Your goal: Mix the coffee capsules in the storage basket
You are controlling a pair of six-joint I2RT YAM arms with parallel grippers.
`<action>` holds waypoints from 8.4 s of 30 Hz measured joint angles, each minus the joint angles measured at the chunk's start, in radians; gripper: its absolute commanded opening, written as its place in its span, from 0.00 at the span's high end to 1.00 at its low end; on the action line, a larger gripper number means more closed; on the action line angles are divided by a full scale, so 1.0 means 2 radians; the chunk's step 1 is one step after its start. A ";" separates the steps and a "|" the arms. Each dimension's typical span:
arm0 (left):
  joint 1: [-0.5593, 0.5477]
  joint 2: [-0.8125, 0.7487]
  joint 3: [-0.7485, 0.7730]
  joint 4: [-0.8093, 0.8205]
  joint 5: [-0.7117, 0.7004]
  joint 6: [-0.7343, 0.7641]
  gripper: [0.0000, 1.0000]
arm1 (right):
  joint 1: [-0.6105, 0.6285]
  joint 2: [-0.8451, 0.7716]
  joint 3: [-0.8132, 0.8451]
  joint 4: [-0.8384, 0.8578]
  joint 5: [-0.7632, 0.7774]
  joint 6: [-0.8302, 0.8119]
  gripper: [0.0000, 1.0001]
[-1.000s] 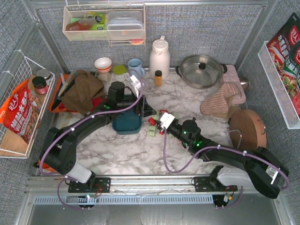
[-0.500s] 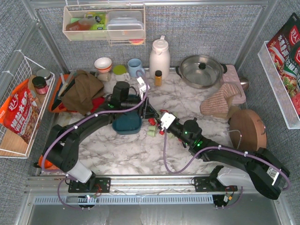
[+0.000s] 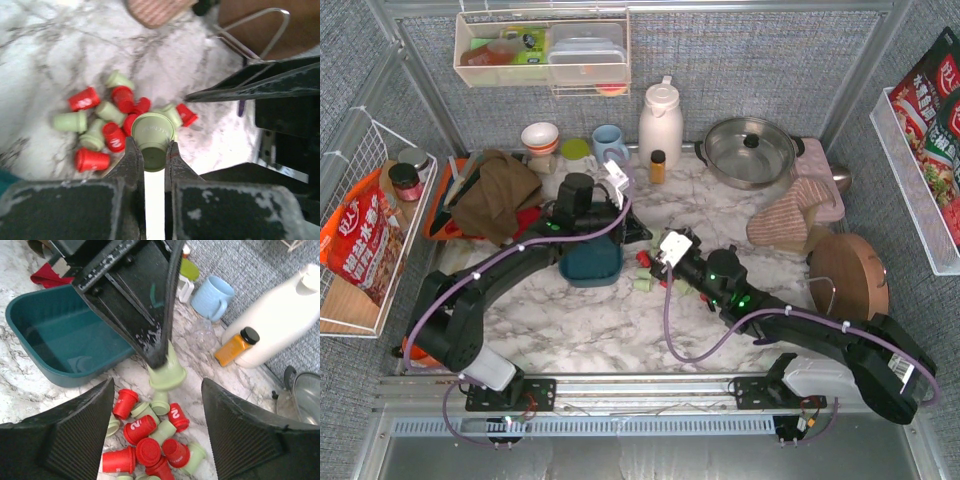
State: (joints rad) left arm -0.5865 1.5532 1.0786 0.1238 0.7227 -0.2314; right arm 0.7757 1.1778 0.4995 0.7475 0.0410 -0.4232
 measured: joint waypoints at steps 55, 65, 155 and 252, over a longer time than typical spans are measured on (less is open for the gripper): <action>0.090 0.103 0.051 -0.130 -0.466 -0.042 0.43 | 0.005 0.270 0.226 -0.402 -0.075 0.048 0.52; 0.090 0.055 0.035 -0.114 -0.398 -0.021 0.43 | 0.013 0.266 0.221 -0.398 -0.057 0.035 0.70; 0.064 0.133 0.127 -0.138 -0.171 0.044 0.98 | -0.032 0.036 0.034 -0.125 0.047 0.076 0.27; -0.014 -0.053 -0.080 0.139 -0.159 -0.009 0.31 | -0.082 0.019 -0.042 0.055 -0.076 0.106 0.73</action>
State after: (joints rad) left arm -0.6151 1.4471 0.9176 0.4011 0.4049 -0.2493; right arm 0.6121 1.2167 0.4149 0.8574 -0.1120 -0.2104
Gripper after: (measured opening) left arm 0.757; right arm 0.422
